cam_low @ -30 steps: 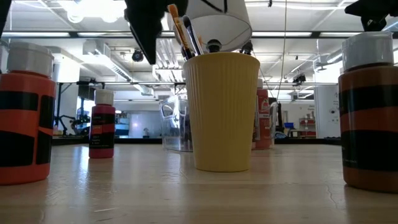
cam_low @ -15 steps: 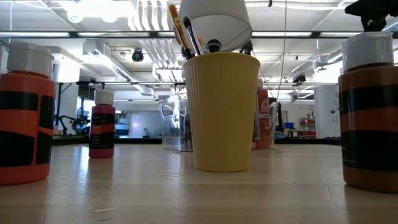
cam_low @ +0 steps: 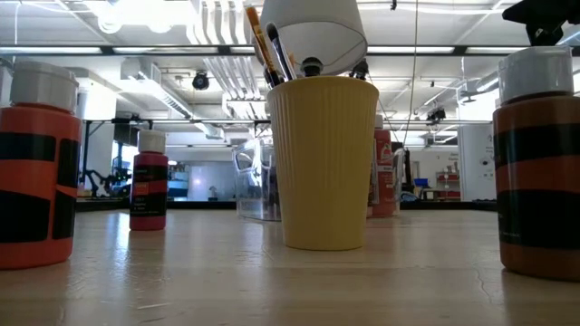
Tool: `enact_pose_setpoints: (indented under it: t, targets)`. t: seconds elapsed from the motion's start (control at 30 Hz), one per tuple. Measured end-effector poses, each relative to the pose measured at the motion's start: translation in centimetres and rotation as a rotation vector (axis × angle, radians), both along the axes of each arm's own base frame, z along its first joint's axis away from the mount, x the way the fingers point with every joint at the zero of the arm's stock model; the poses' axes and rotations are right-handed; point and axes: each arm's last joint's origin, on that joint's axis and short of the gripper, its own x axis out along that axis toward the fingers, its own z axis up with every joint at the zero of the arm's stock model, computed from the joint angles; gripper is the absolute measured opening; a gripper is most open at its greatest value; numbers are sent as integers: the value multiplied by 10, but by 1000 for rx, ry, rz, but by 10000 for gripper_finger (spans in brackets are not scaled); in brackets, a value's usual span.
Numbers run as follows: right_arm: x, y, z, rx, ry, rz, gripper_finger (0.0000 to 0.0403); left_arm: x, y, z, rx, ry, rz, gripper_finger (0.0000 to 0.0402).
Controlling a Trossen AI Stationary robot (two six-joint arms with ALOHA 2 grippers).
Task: Pick & Place Paint Supplies
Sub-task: Put the dark green bottle into the transparent bin
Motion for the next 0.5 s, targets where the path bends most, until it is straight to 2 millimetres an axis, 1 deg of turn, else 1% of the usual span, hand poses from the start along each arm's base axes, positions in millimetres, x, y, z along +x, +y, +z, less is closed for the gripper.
enact_pose_setpoints:
  t: [0.13,0.23,0.5]
  targets:
    - [0,0,0,0,0,0,8,-21,-8,-7,-36,59,-26,193]
    - [0,0,0,0,0,0,8,-37,-15,-5,-74,59,-25,193]
    - [0,0,0,0,0,0,8,-71,-32,-3,-223,49,25,193]
